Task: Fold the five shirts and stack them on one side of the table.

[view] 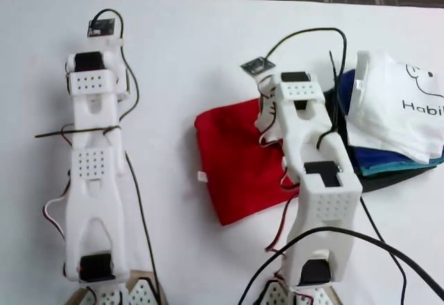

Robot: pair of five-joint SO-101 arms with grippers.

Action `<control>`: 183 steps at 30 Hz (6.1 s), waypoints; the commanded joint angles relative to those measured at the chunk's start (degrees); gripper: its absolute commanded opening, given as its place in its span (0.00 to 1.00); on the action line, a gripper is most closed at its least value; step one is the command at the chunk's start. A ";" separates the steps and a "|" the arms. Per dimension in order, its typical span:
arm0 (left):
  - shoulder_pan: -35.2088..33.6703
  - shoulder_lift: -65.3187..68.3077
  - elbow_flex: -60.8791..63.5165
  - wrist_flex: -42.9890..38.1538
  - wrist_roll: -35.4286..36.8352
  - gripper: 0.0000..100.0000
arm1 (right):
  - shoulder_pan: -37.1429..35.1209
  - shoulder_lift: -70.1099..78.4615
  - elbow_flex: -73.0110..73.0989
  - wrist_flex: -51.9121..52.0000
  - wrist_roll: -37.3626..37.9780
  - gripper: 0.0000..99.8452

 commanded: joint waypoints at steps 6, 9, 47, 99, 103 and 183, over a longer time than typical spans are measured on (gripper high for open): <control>-0.53 -0.18 -1.80 -1.49 0.35 0.03 | 0.48 7.34 -9.58 9.98 -4.84 0.23; -0.53 -0.18 -1.80 -1.49 0.35 0.03 | -0.04 9.80 -13.45 14.37 -4.48 0.19; -0.53 -0.18 -1.80 -1.49 0.35 0.03 | -2.77 -22.20 -12.13 17.54 5.01 0.02; -0.53 -0.18 -1.80 -1.49 0.35 0.03 | 9.10 -7.08 -1.14 2.51 11.52 0.36; -0.53 -0.18 -1.80 -1.49 0.35 0.03 | 8.04 -3.12 -1.14 1.63 11.08 0.36; -0.70 -0.18 -1.80 -1.49 0.44 0.03 | 23.25 -40.22 -21.01 5.49 12.40 0.02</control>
